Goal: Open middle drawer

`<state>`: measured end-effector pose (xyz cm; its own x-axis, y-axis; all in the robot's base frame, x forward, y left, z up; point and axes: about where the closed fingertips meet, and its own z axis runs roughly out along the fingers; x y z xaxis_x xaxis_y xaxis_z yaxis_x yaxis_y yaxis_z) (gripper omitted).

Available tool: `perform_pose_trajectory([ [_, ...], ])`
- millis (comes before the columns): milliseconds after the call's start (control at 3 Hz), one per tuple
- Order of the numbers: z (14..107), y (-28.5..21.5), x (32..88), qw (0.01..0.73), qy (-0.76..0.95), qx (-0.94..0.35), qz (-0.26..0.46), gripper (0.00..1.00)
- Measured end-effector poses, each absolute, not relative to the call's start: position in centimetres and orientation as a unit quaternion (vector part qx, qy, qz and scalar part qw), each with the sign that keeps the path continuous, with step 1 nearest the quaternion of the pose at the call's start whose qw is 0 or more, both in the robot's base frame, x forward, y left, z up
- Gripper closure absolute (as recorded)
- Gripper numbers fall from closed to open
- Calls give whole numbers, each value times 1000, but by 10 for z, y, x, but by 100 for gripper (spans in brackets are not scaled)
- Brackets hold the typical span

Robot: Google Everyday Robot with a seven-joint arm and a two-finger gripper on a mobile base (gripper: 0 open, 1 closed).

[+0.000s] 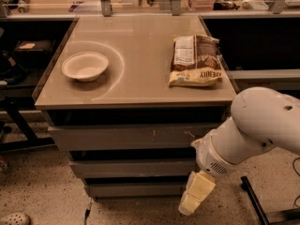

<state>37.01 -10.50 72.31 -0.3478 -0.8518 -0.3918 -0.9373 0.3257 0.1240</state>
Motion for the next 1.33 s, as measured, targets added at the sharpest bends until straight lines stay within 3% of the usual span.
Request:
perform_pose_trajectory([
  [667, 665, -84, 359, 119, 798, -558, 193, 0],
  [1333, 562, -75, 413, 148, 812, -536, 176, 0],
])
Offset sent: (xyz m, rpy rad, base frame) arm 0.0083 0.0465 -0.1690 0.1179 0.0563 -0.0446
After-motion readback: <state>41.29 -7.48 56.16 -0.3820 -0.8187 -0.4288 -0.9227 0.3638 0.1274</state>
